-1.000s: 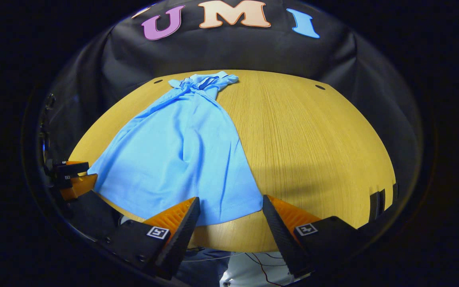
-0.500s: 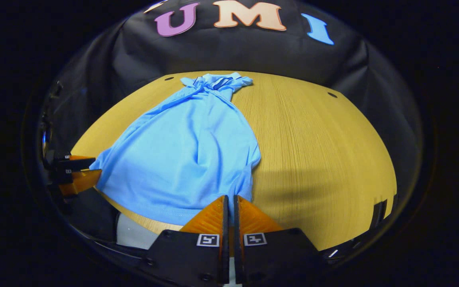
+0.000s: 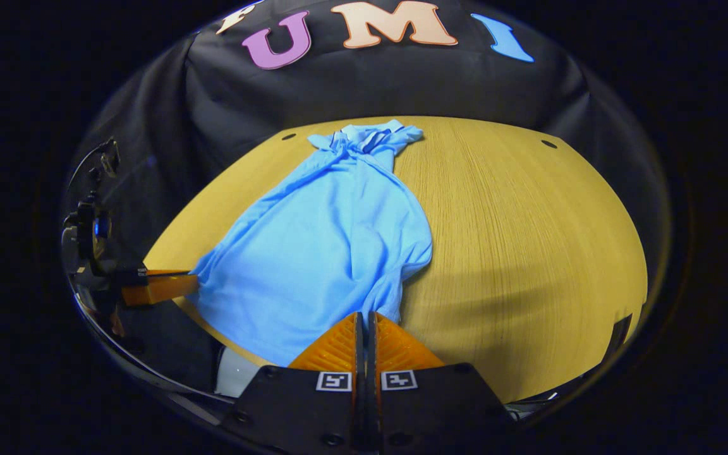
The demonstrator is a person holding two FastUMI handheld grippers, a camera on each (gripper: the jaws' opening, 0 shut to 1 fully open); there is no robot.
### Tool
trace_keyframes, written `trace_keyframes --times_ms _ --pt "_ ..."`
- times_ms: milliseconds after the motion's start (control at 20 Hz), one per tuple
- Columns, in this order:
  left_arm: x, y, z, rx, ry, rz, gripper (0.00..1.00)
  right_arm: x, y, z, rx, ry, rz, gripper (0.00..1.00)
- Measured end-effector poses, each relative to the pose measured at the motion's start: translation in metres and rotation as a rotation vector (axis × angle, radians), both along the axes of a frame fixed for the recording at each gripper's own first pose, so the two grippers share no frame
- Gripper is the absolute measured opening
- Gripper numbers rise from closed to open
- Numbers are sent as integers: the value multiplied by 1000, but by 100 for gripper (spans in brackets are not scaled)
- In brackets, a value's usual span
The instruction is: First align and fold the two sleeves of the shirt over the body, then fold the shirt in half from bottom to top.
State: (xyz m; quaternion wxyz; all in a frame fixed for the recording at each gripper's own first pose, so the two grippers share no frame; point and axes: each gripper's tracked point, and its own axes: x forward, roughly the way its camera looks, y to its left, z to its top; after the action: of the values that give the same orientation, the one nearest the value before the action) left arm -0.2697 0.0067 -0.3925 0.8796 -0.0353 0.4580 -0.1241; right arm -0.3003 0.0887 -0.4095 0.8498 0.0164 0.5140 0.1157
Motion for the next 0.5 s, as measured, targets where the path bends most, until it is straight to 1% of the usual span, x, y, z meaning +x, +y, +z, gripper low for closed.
trace_keyframes --times_ms 150,200,250,300,350,500 --pt "28 -11 27 -52 -54 6 0 24 6 21 47 -36 -21 2" --pt "37 -12 35 -62 -68 6 0 35 7 28 54 -54 -32 0" --pt "48 -14 44 -73 -89 9 0 47 9 36 72 -68 -39 3" --pt "58 -14 52 -79 -109 17 0 60 9 45 81 -89 -47 0" --pt "69 -16 60 -90 -121 22 0 72 10 53 92 -106 -48 3" --pt "104 -12 77 -89 -169 48 0 115 13 75 120 -160 -49 2"
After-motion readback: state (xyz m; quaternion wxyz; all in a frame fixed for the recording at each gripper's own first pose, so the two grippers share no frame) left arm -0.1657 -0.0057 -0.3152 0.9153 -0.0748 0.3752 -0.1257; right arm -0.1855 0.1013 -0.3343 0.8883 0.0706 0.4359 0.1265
